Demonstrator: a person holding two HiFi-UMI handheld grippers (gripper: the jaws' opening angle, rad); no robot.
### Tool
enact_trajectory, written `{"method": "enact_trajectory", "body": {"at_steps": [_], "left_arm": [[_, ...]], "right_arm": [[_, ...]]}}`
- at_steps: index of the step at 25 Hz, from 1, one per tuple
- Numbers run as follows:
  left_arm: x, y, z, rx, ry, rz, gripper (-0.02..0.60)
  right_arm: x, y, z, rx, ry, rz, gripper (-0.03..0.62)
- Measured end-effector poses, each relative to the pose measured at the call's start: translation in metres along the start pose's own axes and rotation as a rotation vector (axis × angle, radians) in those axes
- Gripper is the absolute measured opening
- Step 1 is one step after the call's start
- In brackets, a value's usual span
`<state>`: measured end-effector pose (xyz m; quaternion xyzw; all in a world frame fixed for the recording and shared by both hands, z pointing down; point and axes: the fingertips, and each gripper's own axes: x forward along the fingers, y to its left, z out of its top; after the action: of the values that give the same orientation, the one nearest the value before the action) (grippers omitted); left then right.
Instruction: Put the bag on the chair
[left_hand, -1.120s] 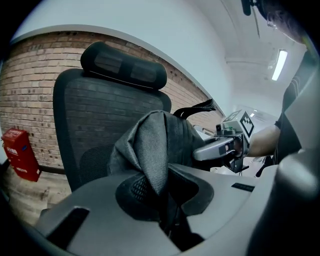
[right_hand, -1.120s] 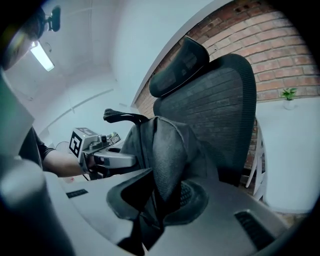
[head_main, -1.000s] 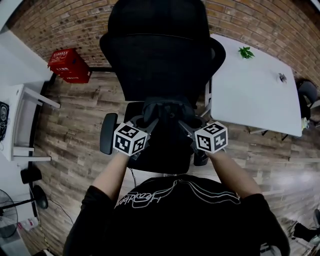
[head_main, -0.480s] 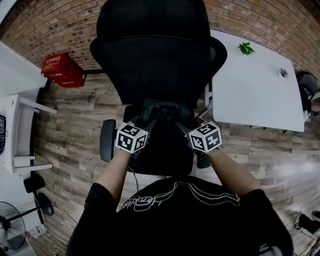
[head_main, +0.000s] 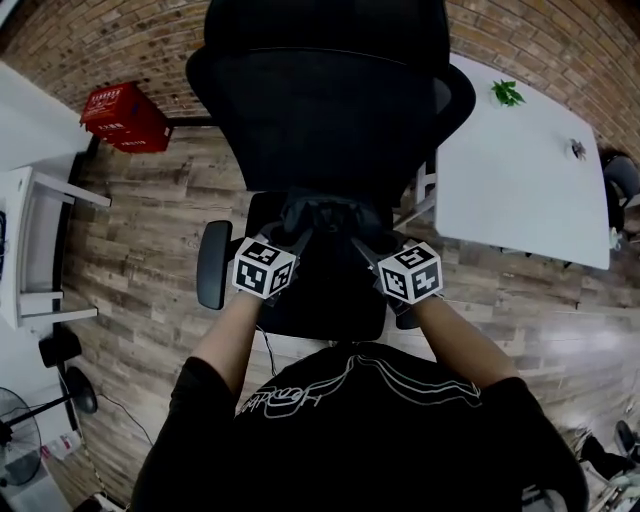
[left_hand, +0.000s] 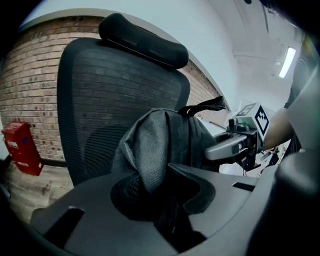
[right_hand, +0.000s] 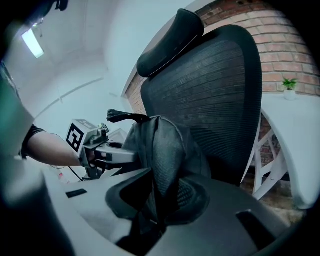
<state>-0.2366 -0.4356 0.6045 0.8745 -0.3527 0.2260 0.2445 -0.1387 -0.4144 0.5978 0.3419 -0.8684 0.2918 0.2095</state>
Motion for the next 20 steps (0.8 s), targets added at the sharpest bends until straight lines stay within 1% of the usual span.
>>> {"method": "enact_trajectory", "body": {"at_steps": [2,6,8,10,11,13,16,20], "left_arm": [[-0.004,0.003,-0.004,-0.024,0.0,0.009,0.089],[-0.014,0.01,-0.014,-0.064,0.007,0.026,0.104],[-0.017,0.01,-0.017,-0.076,0.012,0.03,0.116],[-0.02,0.012,-0.019,-0.081,0.016,0.044,0.133],[-0.022,0.013,-0.02,-0.084,0.017,0.054,0.155],[-0.025,0.015,-0.025,-0.095,0.028,0.061,0.228],[-0.029,0.014,-0.031,-0.112,0.037,0.067,0.273],[-0.038,0.009,-0.028,-0.131,0.004,0.092,0.305]], "right_arm": [[0.002,0.001,-0.001,0.011,0.008,-0.001,0.076],[0.005,0.011,-0.004,0.026,0.01,0.012,0.101],[0.006,0.016,-0.007,0.03,0.007,0.022,0.103],[0.005,0.019,-0.008,0.032,0.002,0.027,0.121],[0.004,0.02,-0.008,0.031,0.0,0.027,0.132],[0.0,0.021,-0.008,0.03,-0.009,0.027,0.161],[-0.008,0.02,-0.005,0.032,-0.037,0.024,0.198],[-0.018,0.023,-0.001,0.015,-0.059,0.046,0.25]]}}
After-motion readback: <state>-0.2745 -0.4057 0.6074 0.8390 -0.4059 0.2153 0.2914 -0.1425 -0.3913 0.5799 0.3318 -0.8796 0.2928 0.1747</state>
